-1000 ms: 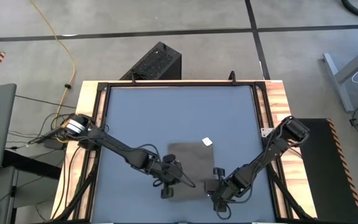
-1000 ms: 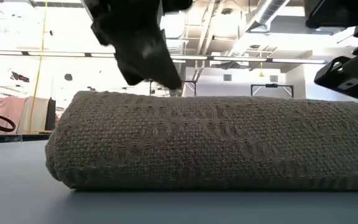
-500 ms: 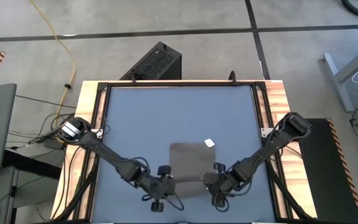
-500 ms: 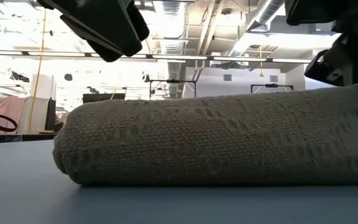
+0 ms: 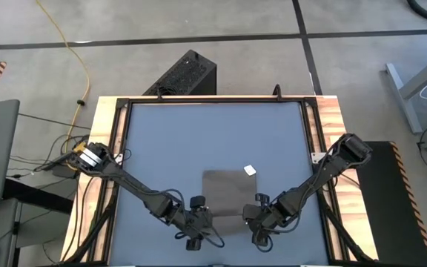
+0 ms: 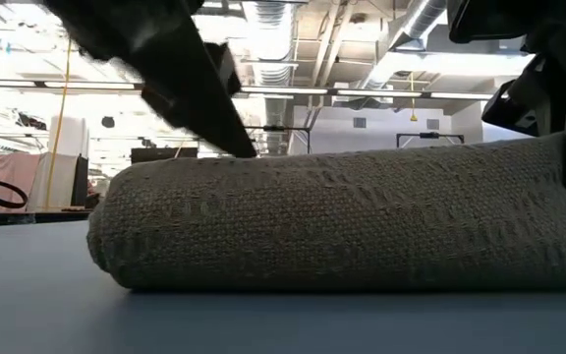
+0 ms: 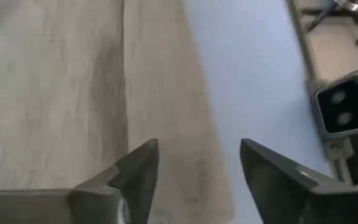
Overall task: Roll towel
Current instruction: Roll the grey towel
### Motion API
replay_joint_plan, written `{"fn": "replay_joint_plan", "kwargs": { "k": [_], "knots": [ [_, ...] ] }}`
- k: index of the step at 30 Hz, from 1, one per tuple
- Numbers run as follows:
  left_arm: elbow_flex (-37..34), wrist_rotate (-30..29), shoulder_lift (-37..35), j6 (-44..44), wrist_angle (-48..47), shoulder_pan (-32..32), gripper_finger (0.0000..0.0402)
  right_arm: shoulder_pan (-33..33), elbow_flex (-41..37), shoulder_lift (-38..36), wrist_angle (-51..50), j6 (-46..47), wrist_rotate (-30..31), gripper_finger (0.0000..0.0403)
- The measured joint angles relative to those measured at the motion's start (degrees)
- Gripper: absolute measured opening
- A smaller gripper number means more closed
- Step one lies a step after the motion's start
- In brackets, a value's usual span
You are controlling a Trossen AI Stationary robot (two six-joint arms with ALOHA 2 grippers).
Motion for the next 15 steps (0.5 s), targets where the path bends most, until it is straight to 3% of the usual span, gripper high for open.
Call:
{"fn": "replay_joint_plan", "kwargs": {
  "k": [7,15],
  "knots": [
    [-0.1,-2.0,1.1,-2.4,-1.1,0.3,0.0262,0.0,-0.2,-0.1,0.1,1.1,0.1,0.0058],
    [-0.2,3.5,3.7,-6.6,-1.6,1.2,0.0229,0.2,-0.3,-0.1,0.1,3.4,0.1,0.0059]
  ]
}}
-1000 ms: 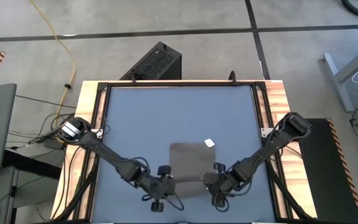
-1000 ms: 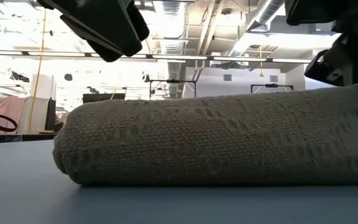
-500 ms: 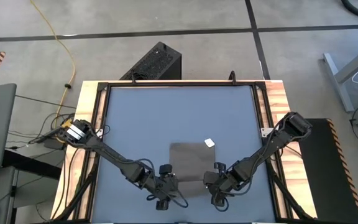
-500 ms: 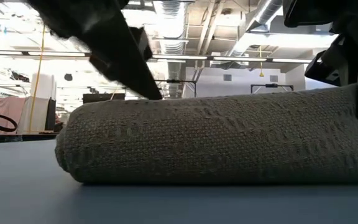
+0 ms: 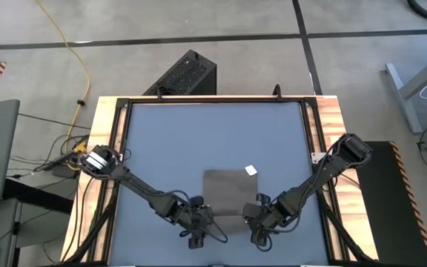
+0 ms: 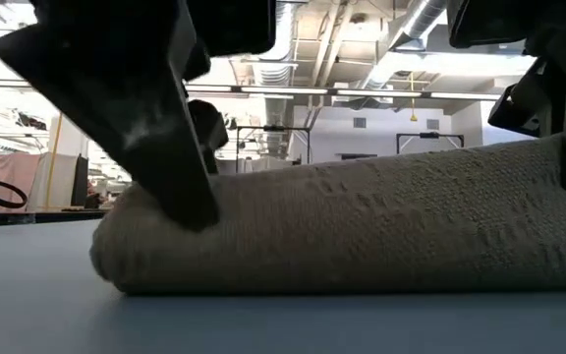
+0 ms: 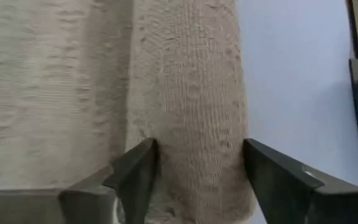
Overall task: Roll towel
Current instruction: Roll the grey towel
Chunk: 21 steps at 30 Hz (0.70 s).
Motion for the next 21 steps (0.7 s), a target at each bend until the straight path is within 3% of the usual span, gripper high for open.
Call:
{"fn": "replay_joint_plan", "kwargs": {
  "k": [5,8,11,16,21],
  "knots": [
    [0.0,1.3,0.8,-1.5,2.3,0.3,0.0157,0.0,-1.1,0.0,0.3,2.5,0.0,0.006],
    [0.0,2.6,0.8,-2.3,2.1,0.9,0.0085,0.3,-1.5,0.0,0.0,5.5,-0.3,0.006],
    [0.0,7.5,0.7,-3.2,2.3,2.1,0.0019,0.4,-1.5,0.0,0.0,7.3,-1.7,0.006],
    [0.1,24.4,0.9,-3.2,2.3,5.4,0.0015,-0.2,-1.4,0.0,-0.1,10.7,-5.2,0.006],
    [0.1,28.8,1.0,-6.4,-0.2,8.9,0.0014,-2.8,-1.4,-0.1,-2.7,12.2,-8.9,0.006]
  ]
}}
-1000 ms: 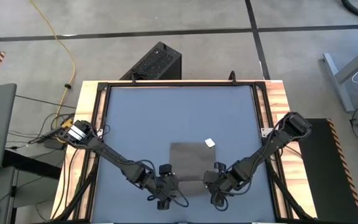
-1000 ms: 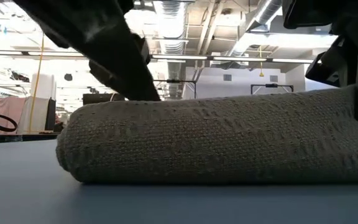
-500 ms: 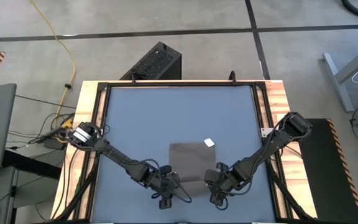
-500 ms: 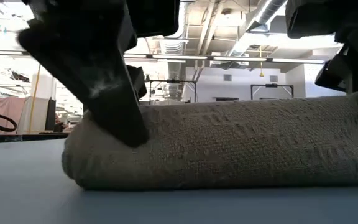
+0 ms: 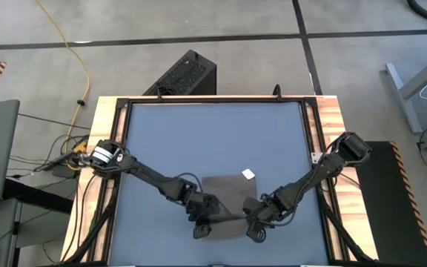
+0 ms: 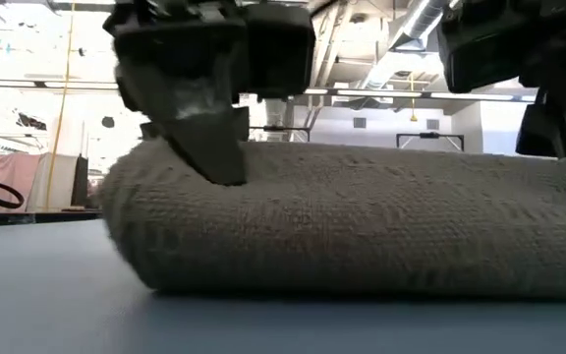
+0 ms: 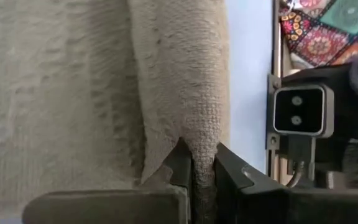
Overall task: Roll towel
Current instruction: Roll the grey towel
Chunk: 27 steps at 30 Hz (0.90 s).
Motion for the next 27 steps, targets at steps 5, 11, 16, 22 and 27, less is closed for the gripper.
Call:
{"fn": "replay_joint_plan", "kwargs": {
  "k": [5,11,16,22,27],
  "knots": [
    [0.0,2.6,0.0,-1.7,-2.9,2.7,0.0019,-1.5,-1.4,0.8,0.3,1.6,-1.1,0.0061],
    [0.0,-2.8,0.0,-1.4,-5.6,2.8,0.0045,-1.2,-5.7,1.6,5.9,6.2,-1.8,0.0061],
    [0.0,-2.9,-0.1,1.0,-8.7,4.2,0.0081,-1.3,-6.6,1.7,6.7,7.6,-1.4,0.0061],
    [-0.1,0.9,-3.6,3.5,-13.4,6.4,0.0105,-2.0,-7.3,1.8,7.0,8.6,-1.9,0.0061],
    [-0.2,-3.3,-9.3,3.9,-14.5,5.9,0.0107,-3.4,-7.5,1.9,6.3,8.4,-3.6,0.0061]
  ]
}}
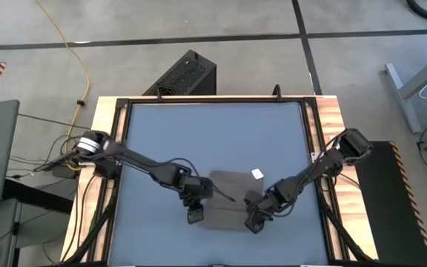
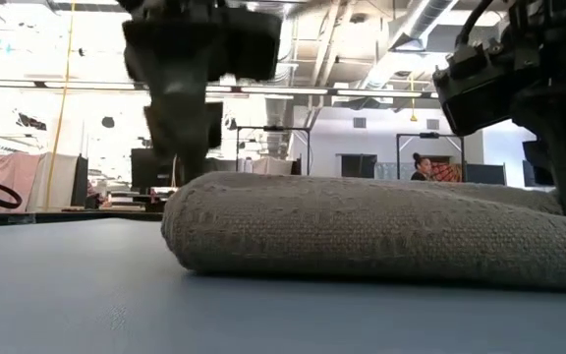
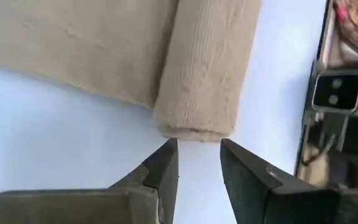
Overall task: Roll towel
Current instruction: Roll the grey towel
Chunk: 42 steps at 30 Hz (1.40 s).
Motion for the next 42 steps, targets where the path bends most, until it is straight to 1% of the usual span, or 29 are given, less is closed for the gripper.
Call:
{"fn": "replay_joint_plan", "kwargs": {
  "k": [2,4,6,8,10,13,15,20,23,26,30,34,37,39,42],
  "knots": [
    [0.0,-6.2,-2.3,0.0,1.3,-1.1,0.0107,-0.4,0.0,0.0,0.0,-0.1,-0.5,0.0061],
    [0.1,-13.3,-3.1,0.7,9.2,-3.2,0.0107,-0.4,0.0,0.0,0.0,-0.1,-0.5,0.0061],
    [0.1,-17.3,-2.7,4.3,17.6,-5.5,0.0103,-0.4,0.0,0.0,0.0,-0.1,-0.4,0.0061],
    [0.4,-19.8,-0.5,6.1,24.3,-6.8,0.0096,-0.4,0.0,0.0,0.0,0.0,-0.4,0.0061],
    [0.2,-19.7,2.1,5.4,25.3,-6.9,0.0085,-0.4,0.0,0.0,0.0,0.1,-0.4,0.0061],
    [0.0,-17.0,6.8,3.7,27.1,-6.1,0.0065,-0.3,0.0,0.0,0.1,0.3,-0.4,0.0061],
    [0.0,-16.6,8.4,3.0,27.5,-5.9,0.0051,-0.3,0.0,0.0,0.1,0.3,-0.5,0.0061],
    [0.1,-18.3,12.5,-0.1,26.8,-5.1,0.0019,-0.3,0.0,0.0,0.3,0.3,-0.7,0.0061],
    [0.2,-16.2,14.2,-1.6,27.2,-4.4,0.0004,-0.3,-0.1,0.0,0.9,-0.2,-0.9,0.0063],
    [0.3,-13.5,15.7,-2.6,27.3,-4.3,0.0002,-0.2,-0.2,0.1,3.4,-2.3,-2.2,0.007],
    [0.3,-13.3,15.7,-1.4,27.1,-4.3,0.0,-0.4,-0.3,0.1,6.1,-4.9,-2.7,0.0082],
    [0.3,-12.8,15.5,-1.2,26.9,-3.8,0.0,-0.4,-0.2,0.1,4.9,0.0,-2.7,0.0087],
    [0.3,-11.8,15.5,-1.2,26.8,-3.6,0.0,-0.4,-0.1,0.1,3.0,1.7,-2.6,0.0092],
    [0.3,-11.6,15.5,-1.1,26.7,-3.6,0.0,-0.5,-0.1,-0.1,2.5,1.8,-2.7,0.0103],
    [0.3,-11.5,15.5,-1.1,26.7,-3.6,0.0,-0.5,-0.1,-0.1,2.1,2.7,-3.3,0.0133]
  ]
}}
